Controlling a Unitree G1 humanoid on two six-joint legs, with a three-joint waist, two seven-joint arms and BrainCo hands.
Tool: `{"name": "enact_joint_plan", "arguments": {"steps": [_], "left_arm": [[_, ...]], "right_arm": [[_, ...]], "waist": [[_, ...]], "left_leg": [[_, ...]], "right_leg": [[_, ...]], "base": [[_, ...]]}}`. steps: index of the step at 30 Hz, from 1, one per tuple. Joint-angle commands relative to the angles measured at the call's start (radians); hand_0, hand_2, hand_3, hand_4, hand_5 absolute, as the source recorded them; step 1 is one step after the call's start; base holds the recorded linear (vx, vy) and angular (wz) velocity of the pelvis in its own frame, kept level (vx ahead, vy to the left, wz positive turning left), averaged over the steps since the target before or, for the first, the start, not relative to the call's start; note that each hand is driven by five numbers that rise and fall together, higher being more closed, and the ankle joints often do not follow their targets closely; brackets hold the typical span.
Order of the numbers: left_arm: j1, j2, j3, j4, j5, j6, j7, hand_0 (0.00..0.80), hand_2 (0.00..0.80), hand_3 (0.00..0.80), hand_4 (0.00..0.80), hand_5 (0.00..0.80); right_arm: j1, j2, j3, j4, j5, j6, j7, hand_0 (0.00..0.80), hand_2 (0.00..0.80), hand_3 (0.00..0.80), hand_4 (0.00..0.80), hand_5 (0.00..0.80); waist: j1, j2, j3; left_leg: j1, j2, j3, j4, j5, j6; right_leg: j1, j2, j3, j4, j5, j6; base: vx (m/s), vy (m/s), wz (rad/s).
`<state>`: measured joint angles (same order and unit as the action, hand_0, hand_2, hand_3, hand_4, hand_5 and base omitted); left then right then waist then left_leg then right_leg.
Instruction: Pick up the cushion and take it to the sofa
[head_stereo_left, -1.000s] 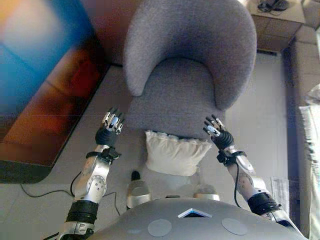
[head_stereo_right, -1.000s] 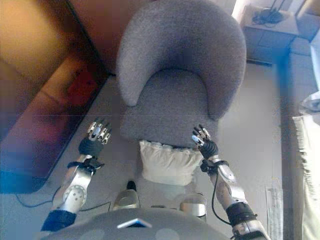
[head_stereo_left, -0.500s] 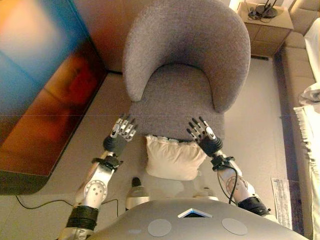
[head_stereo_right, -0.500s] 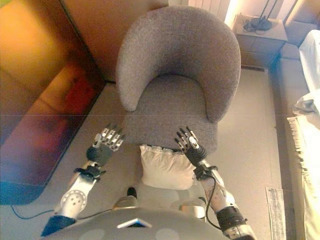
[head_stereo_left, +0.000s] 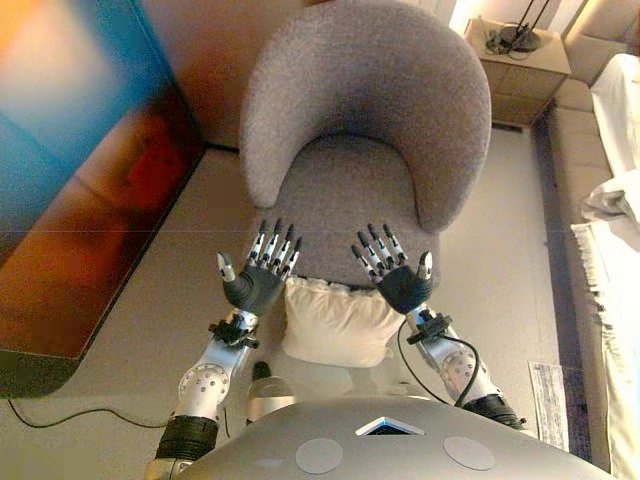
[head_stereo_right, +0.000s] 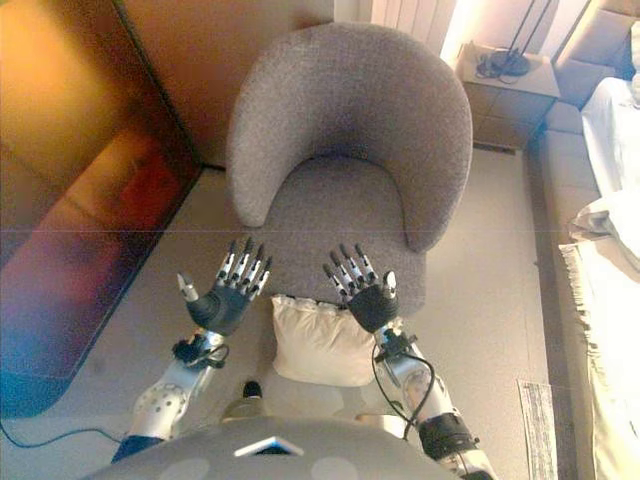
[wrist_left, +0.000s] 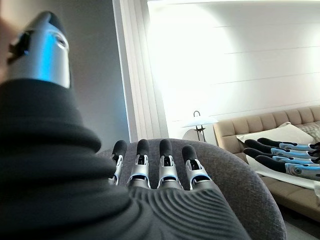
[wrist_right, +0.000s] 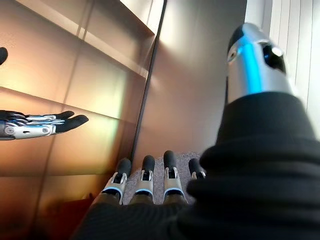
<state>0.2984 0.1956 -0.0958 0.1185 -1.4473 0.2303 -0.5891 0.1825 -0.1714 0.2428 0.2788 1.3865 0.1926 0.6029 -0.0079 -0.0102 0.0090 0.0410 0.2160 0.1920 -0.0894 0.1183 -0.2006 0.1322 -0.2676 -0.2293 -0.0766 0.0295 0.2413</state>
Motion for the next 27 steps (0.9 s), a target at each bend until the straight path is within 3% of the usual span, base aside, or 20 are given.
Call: {"name": "enact_joint_plan", "arguments": {"steps": [1,7,9,11,13,14,15,18,21,27], "left_arm": [[-0.064,0.017,0.008,-0.032,-0.002,-0.016,-0.033,0.0,0.0,0.0,0.0,0.0],[-0.069,0.019,-0.004,-0.033,-0.001,-0.016,-0.021,0.0,0.0,0.0,0.0,0.0],[-0.075,0.025,-0.002,-0.023,0.069,-0.053,0.014,0.0,0.0,0.0,0.0,0.0],[-0.078,0.051,-0.003,-0.016,0.212,-0.152,0.09,0.0,0.0,0.0,0.0,0.0],[-0.08,0.099,-0.009,-0.014,0.488,-0.31,0.246,0.0,0.0,0.0,0.0,0.0],[-0.085,0.114,-0.008,-0.015,0.525,-0.324,0.29,0.0,0.0,0.0,0.0,0.0],[-0.099,0.146,-0.004,-0.012,0.698,-0.371,0.4,0.0,0.0,0.0,0.0,0.0],[-0.111,0.193,0.015,0.001,0.86,-0.368,0.507,0.0,0.0,0.0,0.0,0.0],[-0.127,0.205,0.021,0.062,0.92,-0.373,0.568,0.0,0.0,0.0,0.0,0.0],[-0.177,0.182,-0.003,0.179,0.93,-0.398,0.614,0.0,0.0,0.0,0.0,0.0]], "right_arm": [[-0.036,0.027,-0.041,-0.08,0.005,0.019,0.022,0.0,0.0,0.0,0.0,0.0],[-0.031,0.025,-0.026,-0.08,0.009,-0.006,0.031,0.0,0.0,0.0,0.0,0.0],[-0.034,0.023,-0.023,-0.077,-0.029,-0.033,0.018,0.0,0.0,0.0,0.0,0.0],[-0.036,0.007,-0.017,-0.078,-0.088,-0.086,-0.03,0.0,0.0,0.0,0.0,0.0],[-0.036,-0.023,-0.011,-0.071,-0.327,-0.252,-0.213,0.0,0.0,0.0,0.0,0.0],[-0.042,-0.038,-0.01,-0.065,-0.38,-0.283,-0.257,0.0,0.0,0.0,0.0,0.0],[-0.056,-0.071,-0.006,-0.046,-0.575,-0.35,-0.387,0.0,0.0,0.0,0.0,0.0],[-0.066,-0.118,-0.013,-0.024,-0.692,-0.36,-0.486,0.0,0.0,0.0,0.0,0.0],[-0.084,-0.132,-0.016,0.029,-0.776,-0.368,-0.53,0.0,0.0,0.0,0.0,0.0],[-0.148,-0.109,-0.015,0.176,-0.801,-0.361,-0.603,0.0,0.0,0.0,0.0,0.0]], "waist": [[0.032,-0.016,0.014],[0.028,-0.016,0.016],[0.028,-0.015,0.017],[0.028,-0.014,0.02],[0.029,-0.01,0.028],[0.028,-0.011,0.026],[0.028,-0.011,0.032],[0.029,-0.011,0.036],[0.029,-0.014,0.044],[0.036,-0.015,0.092]], "left_leg": [[0.013,0.02,0.019,0.045,-0.049,0.053],[0.012,0.015,0.021,0.035,-0.044,0.056],[0.009,0.015,0.021,0.036,-0.042,0.055],[0.009,0.013,0.02,0.037,-0.043,0.056],[0.011,0.012,0.014,0.043,-0.047,0.054],[0.005,0.011,0.011,0.045,-0.045,0.055],[0.005,0.007,0.006,0.046,-0.045,0.057],[-0.004,0.001,-0.003,0.055,-0.047,0.059],[-0.007,0.001,0.001,0.084,-0.058,0.057],[-0.062,0.022,-0.004,0.228,-0.098,0.041]], "right_leg": [[-0.092,-0.031,-0.06,0.015,0.111,-0.016],[-0.096,-0.023,-0.053,0.013,0.108,-0.021],[-0.099,-0.024,-0.054,0.014,0.11,-0.02],[-0.099,-0.023,-0.053,0.015,0.108,-0.02],[-0.095,-0.022,-0.051,0.021,0.103,-0.02],[-0.099,-0.023,-0.049,0.022,0.104,-0.021],[-0.098,-0.023,-0.045,0.022,0.104,-0.022],[-0.103,-0.027,-0.042,0.02,0.108,-0.022],[-0.097,-0.031,-0.038,0.018,0.111,-0.023],[-0.121,-0.065,-0.022,0.094,0.102,-0.024]], "base": [[-0.03,-0.013,-0.04],[-0.008,-0.003,-0.01],[0.0,0.0,0.0],[0.0,0.0,0.0],[0.0,0.0,0.0],[0.0,0.0,0.0],[0.0,0.0,0.0],[0.0,0.0,0.0],[0.027,0.001,0.0],[0.026,-0.003,0.01]]}}
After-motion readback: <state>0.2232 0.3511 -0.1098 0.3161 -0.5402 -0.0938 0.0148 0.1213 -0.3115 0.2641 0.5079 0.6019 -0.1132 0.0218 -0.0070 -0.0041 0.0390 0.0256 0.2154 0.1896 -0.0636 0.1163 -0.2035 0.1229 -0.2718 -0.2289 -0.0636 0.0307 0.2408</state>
